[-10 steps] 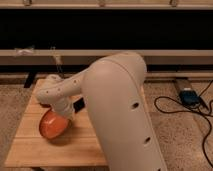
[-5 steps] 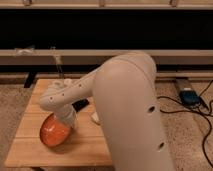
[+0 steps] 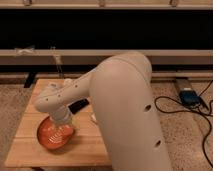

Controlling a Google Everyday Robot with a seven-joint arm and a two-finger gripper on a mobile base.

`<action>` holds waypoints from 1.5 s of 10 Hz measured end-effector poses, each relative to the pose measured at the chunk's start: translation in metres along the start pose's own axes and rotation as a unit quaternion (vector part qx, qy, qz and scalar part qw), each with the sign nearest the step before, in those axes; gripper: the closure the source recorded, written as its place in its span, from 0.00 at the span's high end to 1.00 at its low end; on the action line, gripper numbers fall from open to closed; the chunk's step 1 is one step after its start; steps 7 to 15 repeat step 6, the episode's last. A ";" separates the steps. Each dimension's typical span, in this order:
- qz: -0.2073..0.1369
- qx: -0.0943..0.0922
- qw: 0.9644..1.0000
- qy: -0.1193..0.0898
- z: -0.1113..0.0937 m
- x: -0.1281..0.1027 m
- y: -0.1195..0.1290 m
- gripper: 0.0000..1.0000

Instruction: Drag the ceramic bowl in a circle

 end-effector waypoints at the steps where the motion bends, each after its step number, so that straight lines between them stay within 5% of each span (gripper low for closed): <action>1: -0.001 0.000 1.000 0.004 -0.003 0.001 0.001 0.80; 4: 0.003 0.010 1.000 0.020 -0.022 0.009 0.015 0.80; 15: 0.001 0.014 1.000 0.019 -0.022 0.007 0.010 0.80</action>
